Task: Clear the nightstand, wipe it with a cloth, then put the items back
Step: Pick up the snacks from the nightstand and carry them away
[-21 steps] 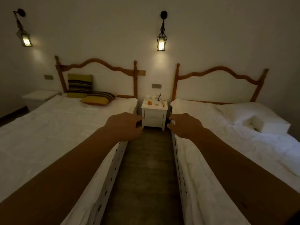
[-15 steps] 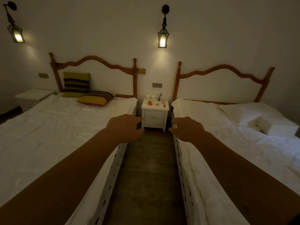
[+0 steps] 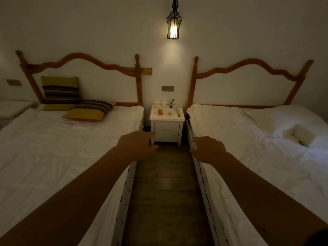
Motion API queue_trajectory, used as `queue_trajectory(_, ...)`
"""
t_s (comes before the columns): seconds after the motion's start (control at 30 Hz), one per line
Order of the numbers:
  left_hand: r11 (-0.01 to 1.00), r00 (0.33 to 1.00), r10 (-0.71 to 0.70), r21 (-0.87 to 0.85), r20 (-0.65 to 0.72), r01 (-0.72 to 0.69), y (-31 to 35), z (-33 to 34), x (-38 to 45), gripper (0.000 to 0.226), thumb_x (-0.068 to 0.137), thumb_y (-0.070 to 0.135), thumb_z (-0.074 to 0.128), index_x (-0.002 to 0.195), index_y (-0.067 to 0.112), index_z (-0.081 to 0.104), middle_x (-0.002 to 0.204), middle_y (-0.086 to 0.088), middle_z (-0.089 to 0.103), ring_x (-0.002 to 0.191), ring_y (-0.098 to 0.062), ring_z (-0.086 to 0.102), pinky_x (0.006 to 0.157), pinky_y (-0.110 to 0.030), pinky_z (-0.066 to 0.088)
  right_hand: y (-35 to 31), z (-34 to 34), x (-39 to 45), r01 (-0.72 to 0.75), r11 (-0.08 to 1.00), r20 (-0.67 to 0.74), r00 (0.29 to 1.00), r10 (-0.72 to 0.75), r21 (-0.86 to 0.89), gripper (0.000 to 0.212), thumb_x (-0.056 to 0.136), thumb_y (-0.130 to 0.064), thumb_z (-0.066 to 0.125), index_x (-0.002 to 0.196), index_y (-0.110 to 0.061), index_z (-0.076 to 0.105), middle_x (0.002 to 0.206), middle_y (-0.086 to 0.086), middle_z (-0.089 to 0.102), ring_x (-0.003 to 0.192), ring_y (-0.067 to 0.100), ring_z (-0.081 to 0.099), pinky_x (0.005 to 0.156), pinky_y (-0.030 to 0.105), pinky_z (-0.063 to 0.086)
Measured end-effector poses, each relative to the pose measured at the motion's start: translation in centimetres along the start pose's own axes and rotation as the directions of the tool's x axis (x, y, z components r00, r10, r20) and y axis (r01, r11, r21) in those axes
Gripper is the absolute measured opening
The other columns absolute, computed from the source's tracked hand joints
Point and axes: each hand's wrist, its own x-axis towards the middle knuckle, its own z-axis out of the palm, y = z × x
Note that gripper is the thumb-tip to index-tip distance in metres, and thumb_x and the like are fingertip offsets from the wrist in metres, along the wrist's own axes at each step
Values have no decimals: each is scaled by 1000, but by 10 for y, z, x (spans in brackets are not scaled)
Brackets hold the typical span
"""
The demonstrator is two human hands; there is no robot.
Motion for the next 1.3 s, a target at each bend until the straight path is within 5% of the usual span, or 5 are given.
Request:
queue_trajectory(0.57,994,992,-82,-65,100,89,-41,39,412,67,89,59,48,146,31,28,148,-4,39,129,-25,44,100,-43,41,82,34,424,-14,994,135,991,-1,105,42,86,-54,50,117,-25,54,106,0,60,76,14,48,66,31,43)
queue_trajectory(0.8,990,989,-61,-117,137,77,-96,75,579,68,85,59,51,144,31,31,145,-4,43,126,-25,46,98,-44,43,80,64,581,14,995,161,987,-31,103,49,88,-50,52,128,-24,47,124,5,56,103,23,57,69,31,43)
queue_trajectory(0.93,988,984,-55,-131,170,78,-139,95,681,67,84,59,51,143,31,33,139,-4,47,120,-25,50,95,-44,47,73,87,669,-25,984,191,982,-9,174,53,89,-44,53,137,-25,39,133,5,51,114,24,53,90,38,48)
queue_trajectory(1.3,979,956,-41,-179,291,96,-187,130,902,70,81,59,53,142,30,33,136,-5,47,116,-25,51,90,-41,49,90,111,869,-97,968,266,964,33,231,46,86,-41,58,126,-21,47,122,5,56,107,24,55,90,43,50)
